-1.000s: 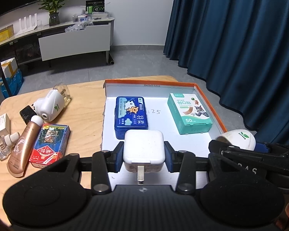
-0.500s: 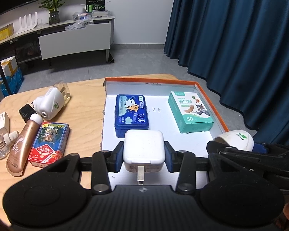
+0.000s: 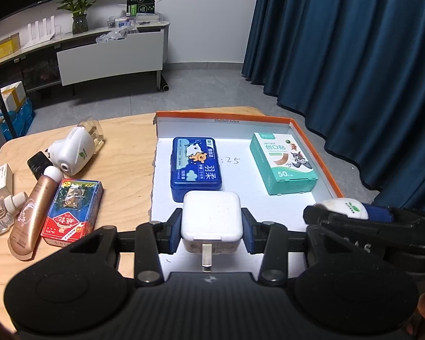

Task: Organize rigid objects
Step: 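Lower the charger and diffuser into the white box and open both grippers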

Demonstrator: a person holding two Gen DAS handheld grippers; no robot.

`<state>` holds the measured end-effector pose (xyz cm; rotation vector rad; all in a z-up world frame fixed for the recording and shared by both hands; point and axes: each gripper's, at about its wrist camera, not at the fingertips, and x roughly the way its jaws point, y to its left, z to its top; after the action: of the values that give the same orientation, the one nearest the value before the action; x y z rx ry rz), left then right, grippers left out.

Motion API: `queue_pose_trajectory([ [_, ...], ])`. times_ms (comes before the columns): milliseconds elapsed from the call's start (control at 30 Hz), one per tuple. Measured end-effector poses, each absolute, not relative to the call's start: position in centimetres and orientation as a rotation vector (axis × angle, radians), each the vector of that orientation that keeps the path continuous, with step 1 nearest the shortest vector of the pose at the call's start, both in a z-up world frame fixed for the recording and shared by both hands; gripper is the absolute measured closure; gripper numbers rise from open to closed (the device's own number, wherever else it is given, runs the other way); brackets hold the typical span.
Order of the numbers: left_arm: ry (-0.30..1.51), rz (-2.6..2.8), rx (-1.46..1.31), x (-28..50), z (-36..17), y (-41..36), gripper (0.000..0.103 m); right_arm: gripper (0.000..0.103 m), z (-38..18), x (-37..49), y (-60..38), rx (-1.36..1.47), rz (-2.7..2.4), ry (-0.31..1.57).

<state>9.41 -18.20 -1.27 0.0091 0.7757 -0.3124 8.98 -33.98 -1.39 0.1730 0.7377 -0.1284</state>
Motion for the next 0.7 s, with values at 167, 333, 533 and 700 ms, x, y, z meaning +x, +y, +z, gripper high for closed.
queue_pose_trajectory([
  [167, 0.781, -0.315, 0.013, 9.6, -1.4, -18.3, 0.061, 0.024, -0.7, 8.7, -34.6, 0.200, -0.141, 0.685],
  [333, 0.799, -0.340, 0.008, 9.8, -1.9, -18.8, 0.061, 0.023, 0.0, 8.2, -35.5, 0.229, -0.160, 0.651],
  [533, 0.793, -0.397, 0.006, 9.1, -1.7, -19.6, 0.049, 0.022, 0.7, 7.7, -35.4, 0.224, -0.161, 0.631],
  [700, 0.760, -0.384, 0.000, 8.9, -0.8, -19.0, 0.041, 0.022, 1.3, 7.5, -34.9, 0.215, -0.165, 0.614],
])
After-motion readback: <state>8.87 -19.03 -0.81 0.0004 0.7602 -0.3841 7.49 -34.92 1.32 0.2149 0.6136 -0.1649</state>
